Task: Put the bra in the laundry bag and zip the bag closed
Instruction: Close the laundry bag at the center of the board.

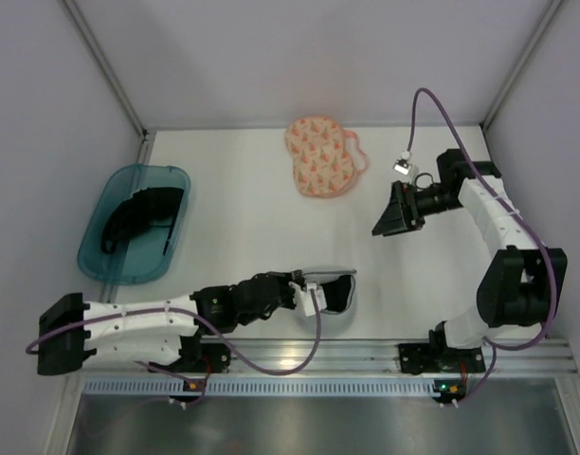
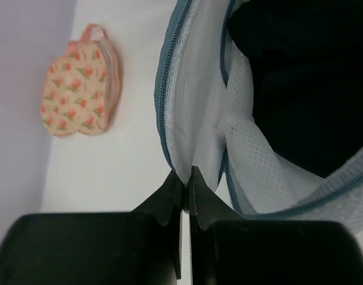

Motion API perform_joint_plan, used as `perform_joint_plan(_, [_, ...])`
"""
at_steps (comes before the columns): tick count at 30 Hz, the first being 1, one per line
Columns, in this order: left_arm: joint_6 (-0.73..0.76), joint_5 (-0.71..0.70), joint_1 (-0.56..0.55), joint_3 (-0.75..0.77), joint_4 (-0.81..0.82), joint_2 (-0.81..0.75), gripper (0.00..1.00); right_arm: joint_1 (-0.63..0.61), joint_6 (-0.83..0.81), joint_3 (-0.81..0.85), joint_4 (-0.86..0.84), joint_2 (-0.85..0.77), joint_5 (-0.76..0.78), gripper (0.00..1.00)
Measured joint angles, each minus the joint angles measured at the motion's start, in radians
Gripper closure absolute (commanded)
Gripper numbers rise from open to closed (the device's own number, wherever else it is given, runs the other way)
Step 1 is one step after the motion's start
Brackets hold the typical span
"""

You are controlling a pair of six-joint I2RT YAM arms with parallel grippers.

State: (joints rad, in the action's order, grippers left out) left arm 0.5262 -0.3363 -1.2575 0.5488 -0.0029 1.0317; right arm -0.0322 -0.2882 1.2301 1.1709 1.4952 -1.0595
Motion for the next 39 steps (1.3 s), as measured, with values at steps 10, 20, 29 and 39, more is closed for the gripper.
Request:
perform_joint_plan(10, [0.585,0.263,-0.031,-0.302,0.279,-0.369,1.0,-0.02,-0.177,0.179,0.111,0.241,-0.01,0.01])
perform_joint_plan(20, [0.929,0.562,-0.032,-0.495,0.315,-0.572,1.0,-0.328,-0.255,0.082,0.089,0.285,-0.041,0.04])
perform_joint_plan(29, [0.984,0.656,-0.033,-0.497,0.239,-0.719,1.0,-0.418,-0.372,0.069,0.08,0.407,-0.101,0.05])
perform_joint_plan(39, [0.973,0.714,-0.033,-0.497,0.142,-0.729,1.0,-0.595,-0.418,0.149,0.026,0.449,-0.12,0.05])
